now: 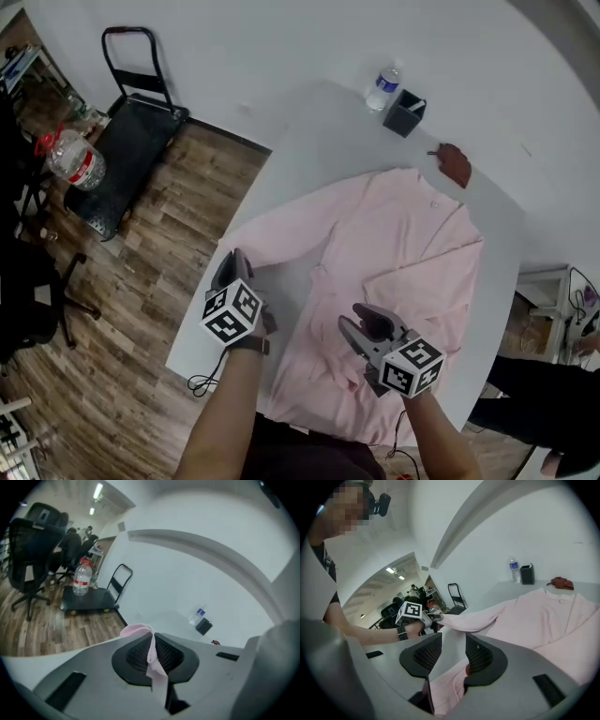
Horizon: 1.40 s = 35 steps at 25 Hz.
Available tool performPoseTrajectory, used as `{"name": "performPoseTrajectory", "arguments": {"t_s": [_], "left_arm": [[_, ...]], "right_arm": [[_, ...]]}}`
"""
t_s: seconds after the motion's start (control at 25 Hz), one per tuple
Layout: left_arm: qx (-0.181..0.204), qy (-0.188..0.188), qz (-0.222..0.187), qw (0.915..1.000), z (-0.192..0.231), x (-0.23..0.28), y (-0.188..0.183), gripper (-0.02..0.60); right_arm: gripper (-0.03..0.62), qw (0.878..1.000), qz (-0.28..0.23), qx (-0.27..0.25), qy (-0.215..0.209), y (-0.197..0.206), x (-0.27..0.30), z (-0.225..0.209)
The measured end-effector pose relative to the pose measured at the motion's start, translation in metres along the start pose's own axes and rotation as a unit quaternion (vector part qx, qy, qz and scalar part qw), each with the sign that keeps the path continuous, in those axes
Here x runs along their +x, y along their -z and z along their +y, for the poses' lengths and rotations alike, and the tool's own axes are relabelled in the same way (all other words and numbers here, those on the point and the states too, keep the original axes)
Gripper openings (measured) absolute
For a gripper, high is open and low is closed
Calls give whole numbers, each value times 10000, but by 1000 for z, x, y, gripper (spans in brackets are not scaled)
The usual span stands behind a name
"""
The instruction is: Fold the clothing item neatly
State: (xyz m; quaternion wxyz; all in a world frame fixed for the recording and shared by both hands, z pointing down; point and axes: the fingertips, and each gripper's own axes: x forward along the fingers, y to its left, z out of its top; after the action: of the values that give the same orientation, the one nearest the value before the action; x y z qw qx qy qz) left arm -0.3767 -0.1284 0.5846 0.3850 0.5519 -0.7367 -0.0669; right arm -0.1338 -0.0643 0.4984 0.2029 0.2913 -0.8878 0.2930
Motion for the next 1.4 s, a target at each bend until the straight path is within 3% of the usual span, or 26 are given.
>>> {"name": "performPoseTrajectory", "arguments": {"t_s": [0.12, 0.24, 0.32, 0.4, 0.48, 0.52, 0.68, 0.88, 0.96, 1.0, 1.08, 1.12, 1.16, 1.2, 1.28, 1.4], "left_arm": [[901, 446, -220, 9947, -48, -1, -15, 14], [1597, 916, -371, 9822, -103, -3, -23, 14], [2048, 1273, -493, 9692, -143, -9, -24, 14], [2607, 1704, -613, 9483, -191, -18, -20, 14], [3254, 2211, -688, 9168, -244, -31, -5, 14], [3597, 2484, -700, 8967, -271, -38, 6, 14], [4928, 3438, -609, 7970, -359, -68, 73, 14], [6187, 4066, -377, 6711, -413, -99, 173, 14], [6535, 4151, -229, 6326, -421, -104, 211, 14], [6666, 4135, -110, 6201, -421, -103, 228, 14], [6820, 4062, 256, 6077, -417, -96, 260, 16], [6837, 4058, 493, 6045, -414, -93, 275, 54], [6835, 4093, 731, 5999, -411, -92, 289, 145], [6838, 4166, 941, 5916, -408, -93, 302, 177], [6901, 4367, 1228, 5639, -406, -104, 328, 190], [7038, 4636, 1344, 5213, -407, -128, 358, 240]], "right_arm": [[164, 9996, -151, 142, 170, 2, -22, -15], [164, 9982, -339, 304, 390, 7, -50, -29], [164, 9964, -471, 447, 543, 12, -71, -38], [163, 9939, -601, 609, 693, 18, -93, -49], [163, 9910, -725, 759, 831, 25, -116, -60], [163, 9894, -787, 831, 895, 29, -127, -65], [163, 9829, -994, 1079, 1114, 48, -169, -84], [163, 9751, -1121, 1342, 1361, 79, -219, -104], [163, 9718, -1148, 1455, 1457, 91, -236, -114], [163, 9703, -1157, 1509, 1495, 97, -243, -118], [163, 9678, -1171, 1606, 1545, 108, -255, -125], [163, 9670, -1173, 1642, 1555, 113, -259, -128], [161, 9666, -1169, 1666, 1558, 116, -262, -131], [158, 9666, -1160, 1677, 1551, 120, -265, -133], [155, 9673, -1143, 1681, 1514, 124, -269, -136], [153, 9674, -1192, 1699, 1454, 127, -273, -142]]}}
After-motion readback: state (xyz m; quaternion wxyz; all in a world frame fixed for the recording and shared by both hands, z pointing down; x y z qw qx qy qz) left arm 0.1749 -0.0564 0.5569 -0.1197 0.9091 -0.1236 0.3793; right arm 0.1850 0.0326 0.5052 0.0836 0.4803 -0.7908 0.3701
